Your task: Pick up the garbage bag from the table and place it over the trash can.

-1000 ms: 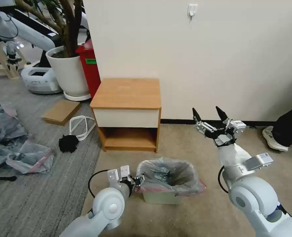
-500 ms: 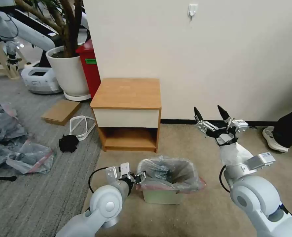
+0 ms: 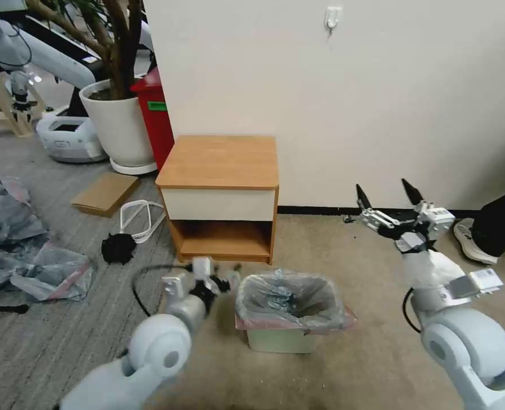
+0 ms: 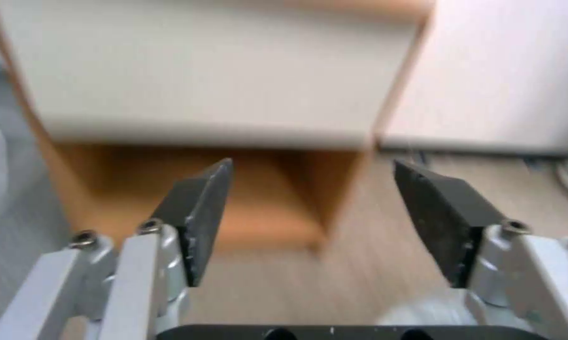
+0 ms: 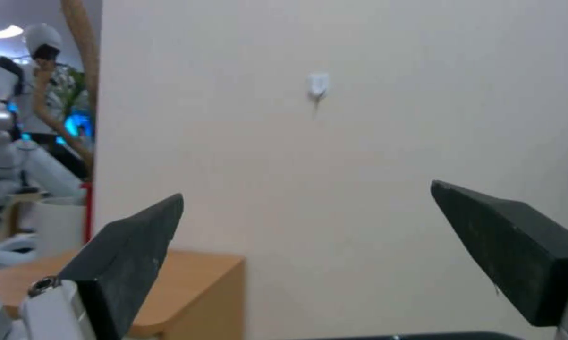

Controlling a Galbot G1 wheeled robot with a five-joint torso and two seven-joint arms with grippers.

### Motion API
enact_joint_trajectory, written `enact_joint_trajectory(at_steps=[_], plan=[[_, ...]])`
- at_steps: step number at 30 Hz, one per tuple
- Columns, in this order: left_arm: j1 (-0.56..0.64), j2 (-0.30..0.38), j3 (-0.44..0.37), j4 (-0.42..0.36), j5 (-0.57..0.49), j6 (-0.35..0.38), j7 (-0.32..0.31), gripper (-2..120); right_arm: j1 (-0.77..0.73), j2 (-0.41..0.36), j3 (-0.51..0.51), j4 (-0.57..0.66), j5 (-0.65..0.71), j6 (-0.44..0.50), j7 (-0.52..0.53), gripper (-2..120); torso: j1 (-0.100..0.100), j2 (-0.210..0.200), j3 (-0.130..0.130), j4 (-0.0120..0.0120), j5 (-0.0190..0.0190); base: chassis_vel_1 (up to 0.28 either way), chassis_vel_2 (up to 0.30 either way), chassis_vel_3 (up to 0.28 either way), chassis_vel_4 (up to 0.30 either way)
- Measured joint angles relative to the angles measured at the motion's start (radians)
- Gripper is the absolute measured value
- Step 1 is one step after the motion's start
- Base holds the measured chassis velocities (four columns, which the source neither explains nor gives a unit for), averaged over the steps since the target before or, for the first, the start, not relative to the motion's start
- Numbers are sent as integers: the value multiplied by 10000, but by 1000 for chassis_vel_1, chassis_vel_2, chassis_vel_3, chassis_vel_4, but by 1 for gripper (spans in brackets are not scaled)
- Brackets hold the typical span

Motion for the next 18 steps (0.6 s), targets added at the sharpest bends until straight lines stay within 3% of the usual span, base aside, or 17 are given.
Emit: enact_joint_trajectory(at_steps=[2, 4, 5, 8, 10, 12, 15, 16, 18], plan=[[55, 54, -164, -71, 111, -102, 42, 72, -93, 77, 103, 17, -132, 87, -39, 100, 0, 0, 0, -2, -1, 0, 0, 0, 0], [632, 204, -1547, -520, 941, -725, 356, 85, -602, 590, 535, 105, -1032, 755, -163, 100, 0, 0, 0, -4, 1, 0, 0, 0, 0], [632, 204, -1547, -520, 941, -725, 356, 85, -602, 590, 535, 105, -1032, 755, -163, 100, 0, 0, 0, -4, 1, 0, 0, 0, 0], [2004, -365, -3315, -741, 2589, -1901, 1138, 97, -1185, 1536, 972, 224, -2270, 1253, -214, 100, 0, 0, -1, -3, -3, 0, 0, 0, 0], [2319, -474, -3564, -737, 2897, -2129, 1301, 99, -1277, 1670, 963, 239, -2363, 1268, -217, 100, 0, 0, -1, -3, -3, 0, 0, 0, 0], [3516, -924, -4489, -426, 4088, -3214, 1958, 100, -1675, 2204, 664, 203, -2522, 1166, -269, 100, 0, 0, -1, 2, -1, 0, 0, 0, 0], [3808, -1073, -4693, -277, 4324, -3517, 2112, 100, -1732, 2306, 548, 107, -2516, 1058, -359, 100, 0, 0, -1, 3, -5, 0, 0, 0, 0], [4205, -1442, -4921, 54, 4630, -4174, 2320, 100, -1745, 2430, 316, -172, -2485, 788, -591, 100, 0, 0, -1, -1, 2, 0, 0, 0, 0], [4425, -1926, -5021, 483, 4965, -4776, 2554, 100, -1724, 2474, 105, -459, -2475, 439, -894, 100, 0, 0, 0, -1, 0, 0, 0, 0, 0]])
